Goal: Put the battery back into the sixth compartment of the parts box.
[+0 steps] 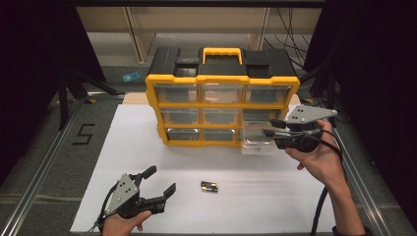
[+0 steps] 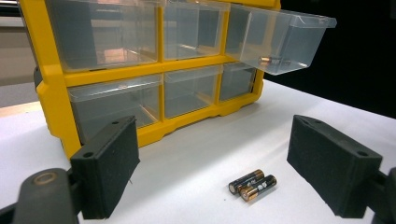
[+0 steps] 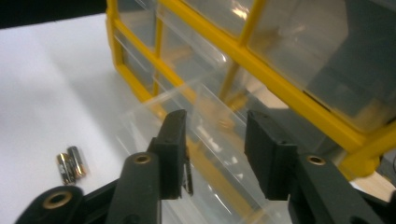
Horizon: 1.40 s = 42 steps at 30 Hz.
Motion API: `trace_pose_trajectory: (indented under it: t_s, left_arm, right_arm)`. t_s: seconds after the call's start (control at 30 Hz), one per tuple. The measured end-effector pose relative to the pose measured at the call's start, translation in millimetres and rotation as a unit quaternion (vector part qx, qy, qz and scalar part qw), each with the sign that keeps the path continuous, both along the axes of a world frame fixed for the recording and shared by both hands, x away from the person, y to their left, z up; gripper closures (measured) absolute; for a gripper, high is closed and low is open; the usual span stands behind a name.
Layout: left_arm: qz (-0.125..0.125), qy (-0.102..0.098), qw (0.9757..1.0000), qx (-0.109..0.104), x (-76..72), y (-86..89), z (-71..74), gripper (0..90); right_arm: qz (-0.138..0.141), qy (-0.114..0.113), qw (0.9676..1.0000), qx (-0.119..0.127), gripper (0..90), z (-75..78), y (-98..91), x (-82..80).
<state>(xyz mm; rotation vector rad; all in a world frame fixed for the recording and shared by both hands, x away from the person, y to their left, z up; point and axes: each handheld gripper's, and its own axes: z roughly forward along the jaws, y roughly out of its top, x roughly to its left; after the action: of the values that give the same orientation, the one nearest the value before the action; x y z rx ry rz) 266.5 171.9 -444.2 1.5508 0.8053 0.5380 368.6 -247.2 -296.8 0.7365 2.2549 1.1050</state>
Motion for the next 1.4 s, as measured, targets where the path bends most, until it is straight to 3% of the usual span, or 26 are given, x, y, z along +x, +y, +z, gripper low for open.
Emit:
trace_pose_trajectory:
  t_s: [0.2, 0.47, 0.57, 0.63, 0.9, 1.2, 1.4]
  left_arm:
    - [0.000, 0.000, 1.0000, -0.001, 0.1, 0.1, 0.0, 16.1]
    - [0.001, -0.001, 1.0000, 0.000, 0.0, 0.6, 0.2, 16.0]
    - [0.001, -0.001, 1.0000, -0.001, 0.1, 0.6, 0.2, 16.0]
    - [0.001, -0.001, 1.0000, 0.000, 0.0, 0.7, 0.3, 16.0]
    - [0.001, -0.002, 1.0000, -0.001, -0.1, 1.1, 0.6, 16.0]
    - [0.003, -0.001, 1.0000, -0.002, -0.4, 1.4, 0.8, 16.0]
    - [0.003, -0.001, 1.0000, -0.002, -0.3, 1.3, 0.6, 16.0]
  right_arm:
    - [0.032, -0.008, 0.9994, 0.008, 47.0, 7.0, 16.0, -10.2]
    - [0.087, 0.005, 0.9962, 0.003, 33.3, 5.0, 51.0, -25.4]
    - [0.095, 0.009, 0.9954, -0.001, 32.5, 2.3, 58.5, -27.8]
    - [0.111, 0.013, 0.9936, -0.008, 31.5, -3.3, 69.4, -30.3]
    - [0.129, 0.035, 0.9907, -0.030, 28.9, -24.0, 91.2, -31.9]
    - [0.159, 0.071, 0.9822, -0.072, 27.7, -61.4, 122.1, -34.1]
    - [0.169, 0.092, 0.9773, -0.088, 27.9, -77.3, 131.0, -32.9]
